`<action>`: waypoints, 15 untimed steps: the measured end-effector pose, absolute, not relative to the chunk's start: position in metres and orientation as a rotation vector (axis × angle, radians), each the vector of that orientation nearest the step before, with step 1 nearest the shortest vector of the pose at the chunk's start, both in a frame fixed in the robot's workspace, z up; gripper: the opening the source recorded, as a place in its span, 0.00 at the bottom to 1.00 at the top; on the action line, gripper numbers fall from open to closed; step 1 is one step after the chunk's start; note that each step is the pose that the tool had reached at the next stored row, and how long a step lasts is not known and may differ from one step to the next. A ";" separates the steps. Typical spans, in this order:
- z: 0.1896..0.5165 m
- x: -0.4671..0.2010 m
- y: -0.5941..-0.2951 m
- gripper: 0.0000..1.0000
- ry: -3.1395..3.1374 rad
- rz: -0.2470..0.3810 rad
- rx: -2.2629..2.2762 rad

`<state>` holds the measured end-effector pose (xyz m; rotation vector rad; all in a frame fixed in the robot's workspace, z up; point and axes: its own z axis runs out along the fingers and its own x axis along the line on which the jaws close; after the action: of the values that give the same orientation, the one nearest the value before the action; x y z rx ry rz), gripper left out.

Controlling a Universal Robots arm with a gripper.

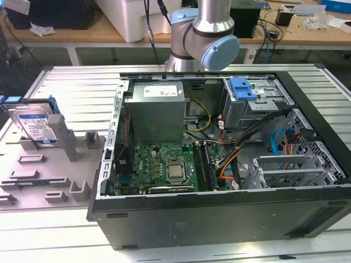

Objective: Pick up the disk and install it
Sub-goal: 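Pick up the disk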

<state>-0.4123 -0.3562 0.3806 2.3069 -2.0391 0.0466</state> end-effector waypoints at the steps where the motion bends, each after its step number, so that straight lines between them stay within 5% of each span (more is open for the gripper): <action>1: 0.381 -0.412 -0.356 0.56 -2.039 0.047 2.307; 15: 0.379 -0.412 -0.356 0.56 -2.086 0.043 2.268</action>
<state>-0.4123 -0.3562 0.3793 2.2677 -2.0856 0.0426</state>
